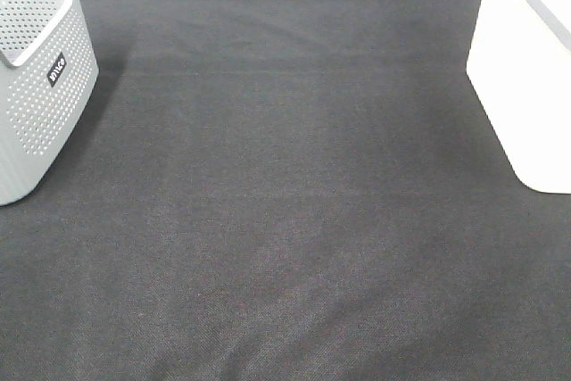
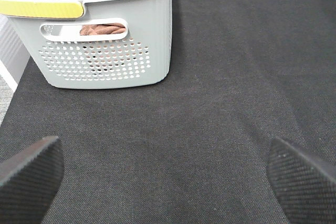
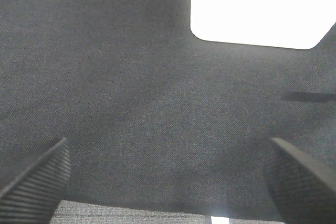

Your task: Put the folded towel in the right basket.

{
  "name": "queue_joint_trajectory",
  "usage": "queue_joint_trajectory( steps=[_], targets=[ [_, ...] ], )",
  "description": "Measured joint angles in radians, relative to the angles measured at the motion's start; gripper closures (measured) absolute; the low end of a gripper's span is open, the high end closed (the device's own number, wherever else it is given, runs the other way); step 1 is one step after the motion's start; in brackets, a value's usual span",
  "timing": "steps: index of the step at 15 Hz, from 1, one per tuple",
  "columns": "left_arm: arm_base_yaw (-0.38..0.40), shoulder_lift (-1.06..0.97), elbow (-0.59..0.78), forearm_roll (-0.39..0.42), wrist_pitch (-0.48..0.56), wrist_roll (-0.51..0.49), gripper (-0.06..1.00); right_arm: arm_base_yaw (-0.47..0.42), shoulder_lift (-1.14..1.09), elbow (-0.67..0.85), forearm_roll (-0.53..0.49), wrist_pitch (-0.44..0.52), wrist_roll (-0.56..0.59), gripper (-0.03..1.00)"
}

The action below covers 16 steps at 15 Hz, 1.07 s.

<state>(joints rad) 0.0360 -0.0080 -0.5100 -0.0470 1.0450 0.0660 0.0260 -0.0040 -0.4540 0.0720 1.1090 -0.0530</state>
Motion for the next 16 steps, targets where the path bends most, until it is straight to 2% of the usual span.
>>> queue_joint_trajectory(
  steps=[6,16],
  targets=[
    [0.000,0.000,0.000,0.033,0.000,-0.046,-0.04,0.000,0.000,0.000,0.004,-0.002,0.000,0.01],
    [0.000,0.000,0.000,0.020,0.000,-0.046,-0.04,0.000,0.000,0.000,0.004,-0.005,0.000,0.01]
  ],
)
